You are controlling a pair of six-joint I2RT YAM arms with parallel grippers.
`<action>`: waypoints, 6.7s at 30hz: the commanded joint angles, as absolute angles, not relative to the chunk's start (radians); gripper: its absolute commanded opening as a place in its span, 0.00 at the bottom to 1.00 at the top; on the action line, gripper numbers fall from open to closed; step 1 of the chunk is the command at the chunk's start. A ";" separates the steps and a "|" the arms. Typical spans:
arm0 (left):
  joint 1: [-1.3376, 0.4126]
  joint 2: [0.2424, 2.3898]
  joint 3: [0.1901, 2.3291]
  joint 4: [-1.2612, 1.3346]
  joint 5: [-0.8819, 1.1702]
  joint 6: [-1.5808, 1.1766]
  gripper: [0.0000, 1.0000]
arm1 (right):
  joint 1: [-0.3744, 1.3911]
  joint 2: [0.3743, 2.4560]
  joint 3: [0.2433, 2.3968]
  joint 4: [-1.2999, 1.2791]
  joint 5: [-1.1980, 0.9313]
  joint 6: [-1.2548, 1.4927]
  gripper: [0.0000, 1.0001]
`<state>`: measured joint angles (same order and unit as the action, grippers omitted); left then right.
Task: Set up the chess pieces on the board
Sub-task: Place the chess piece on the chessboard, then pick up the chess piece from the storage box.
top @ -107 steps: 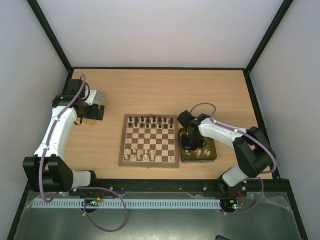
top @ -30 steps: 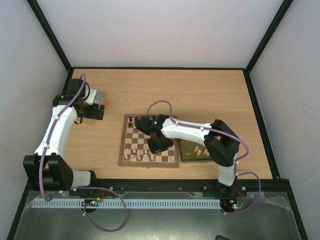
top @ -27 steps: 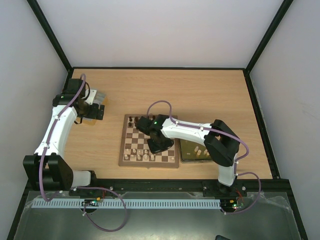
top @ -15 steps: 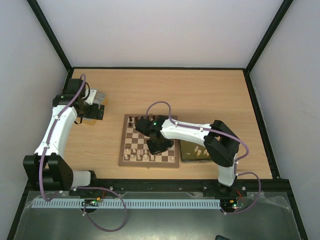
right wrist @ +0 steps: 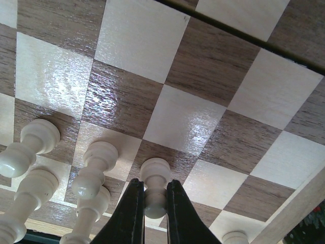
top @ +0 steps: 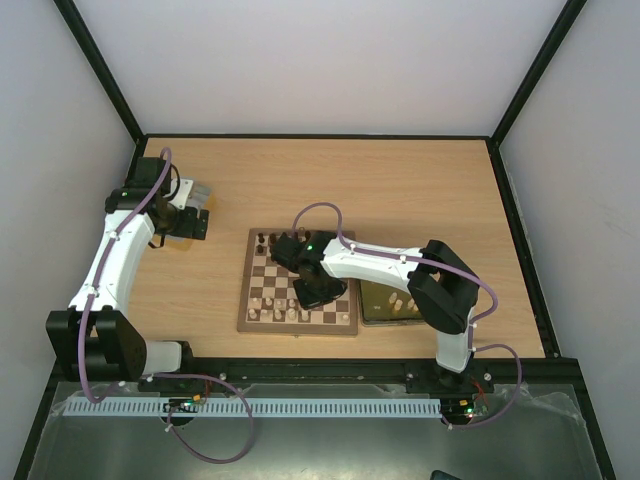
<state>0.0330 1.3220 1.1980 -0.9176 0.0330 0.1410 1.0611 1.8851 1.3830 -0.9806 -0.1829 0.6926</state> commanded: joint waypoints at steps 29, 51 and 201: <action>0.034 1.299 1.207 -0.915 0.028 0.130 0.99 | 1.071 1.850 1.352 -1.008 -0.141 0.712 0.02; 0.036 1.284 1.194 -0.914 0.023 0.130 0.99 | 1.071 1.855 1.357 -0.990 -0.162 0.712 0.08; -0.130 1.622 1.454 -0.964 0.080 0.138 0.95 | 0.356 1.286 0.782 -0.887 -0.151 0.803 0.24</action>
<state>-0.1200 1.6199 1.4456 -0.9394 0.0715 0.1482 0.3840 1.2919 0.7738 -0.8837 -0.1692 0.8047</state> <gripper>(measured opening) 0.953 0.245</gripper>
